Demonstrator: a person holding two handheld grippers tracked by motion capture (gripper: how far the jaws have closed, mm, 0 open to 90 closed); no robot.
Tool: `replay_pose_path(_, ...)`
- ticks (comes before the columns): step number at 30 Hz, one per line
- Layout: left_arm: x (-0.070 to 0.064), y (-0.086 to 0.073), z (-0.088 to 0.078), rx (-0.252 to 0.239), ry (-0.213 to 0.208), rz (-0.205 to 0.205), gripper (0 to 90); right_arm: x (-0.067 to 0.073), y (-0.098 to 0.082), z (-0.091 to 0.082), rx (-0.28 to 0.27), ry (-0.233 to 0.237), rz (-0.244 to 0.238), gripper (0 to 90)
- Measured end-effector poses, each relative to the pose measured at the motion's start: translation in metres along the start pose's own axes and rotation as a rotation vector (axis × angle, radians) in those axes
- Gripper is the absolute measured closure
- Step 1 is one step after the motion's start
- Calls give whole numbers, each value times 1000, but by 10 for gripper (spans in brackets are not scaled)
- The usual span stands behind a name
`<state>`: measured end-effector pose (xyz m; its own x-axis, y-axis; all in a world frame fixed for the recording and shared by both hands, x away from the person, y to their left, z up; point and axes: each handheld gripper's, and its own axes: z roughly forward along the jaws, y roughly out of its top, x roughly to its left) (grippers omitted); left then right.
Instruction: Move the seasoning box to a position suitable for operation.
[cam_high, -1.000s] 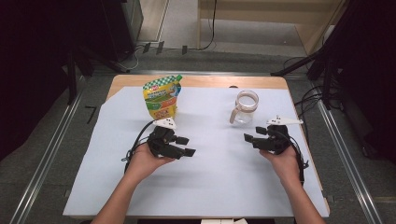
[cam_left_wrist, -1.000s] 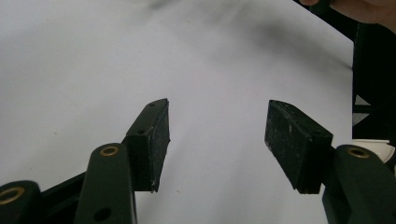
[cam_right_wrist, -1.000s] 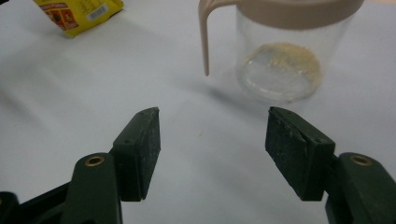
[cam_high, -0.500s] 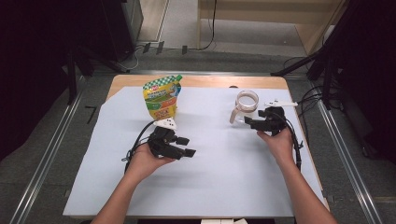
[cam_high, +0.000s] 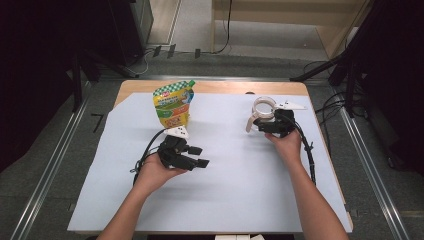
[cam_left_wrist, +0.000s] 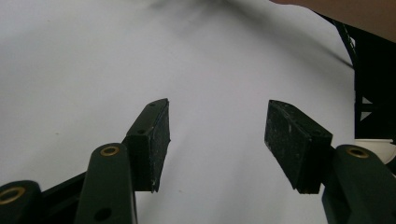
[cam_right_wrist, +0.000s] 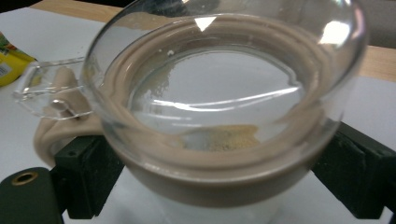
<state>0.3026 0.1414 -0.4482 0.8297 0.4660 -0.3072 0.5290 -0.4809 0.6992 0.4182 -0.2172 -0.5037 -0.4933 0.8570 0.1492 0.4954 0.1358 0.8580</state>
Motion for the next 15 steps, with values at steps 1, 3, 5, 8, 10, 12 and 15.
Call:
replay_pose_path(1,0,0,-1,-7,-3,6,418,0,0,2,-5,1,-3,98)
replay_pose_path(3,-1,0,-1,-19,-5,8,419,0,-1,3,-10,1,0,96)
replay_pose_path(5,-1,1,-2,-29,-6,12,419,0,-2,8,-29,-1,2,91)
replay_pose_path(8,0,0,-2,-12,0,5,419,5,-3,17,-44,-41,9,97)
replay_pose_path(10,0,0,-2,-12,-1,1,418,7,-1,19,-48,-61,12,104)
replay_pose_path(12,1,0,-2,-12,1,-3,416,9,0,19,-47,-70,23,107)
replay_pose_path(15,1,0,-2,-6,4,-10,415,8,0,18,-39,-66,16,110)
